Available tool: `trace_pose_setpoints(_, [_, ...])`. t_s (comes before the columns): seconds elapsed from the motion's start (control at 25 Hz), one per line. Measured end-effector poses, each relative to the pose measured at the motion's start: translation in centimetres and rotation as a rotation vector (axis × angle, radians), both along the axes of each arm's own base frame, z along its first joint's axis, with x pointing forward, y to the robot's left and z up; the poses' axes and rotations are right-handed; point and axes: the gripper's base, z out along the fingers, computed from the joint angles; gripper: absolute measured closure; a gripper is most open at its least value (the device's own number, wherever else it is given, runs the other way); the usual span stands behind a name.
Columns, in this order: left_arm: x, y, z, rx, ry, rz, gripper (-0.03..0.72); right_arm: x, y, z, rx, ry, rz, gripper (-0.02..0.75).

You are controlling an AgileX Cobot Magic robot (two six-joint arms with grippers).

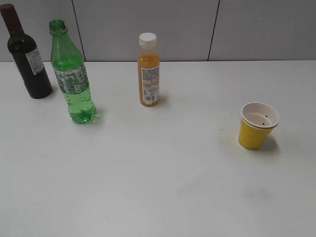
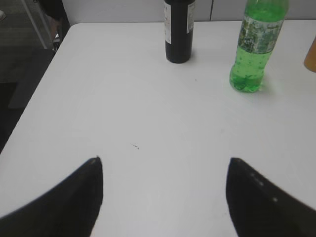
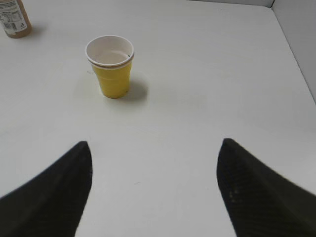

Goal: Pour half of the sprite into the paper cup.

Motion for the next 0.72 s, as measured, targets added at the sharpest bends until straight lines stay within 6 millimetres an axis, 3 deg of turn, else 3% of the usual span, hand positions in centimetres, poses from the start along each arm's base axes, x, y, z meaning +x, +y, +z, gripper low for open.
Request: trace_pose_setpoints(0.72, [0.00,0.00,0.00,0.000,0.000,0.000,0.099,0.00,0.00,0.00,0.000,0.000,0.000,0.145])
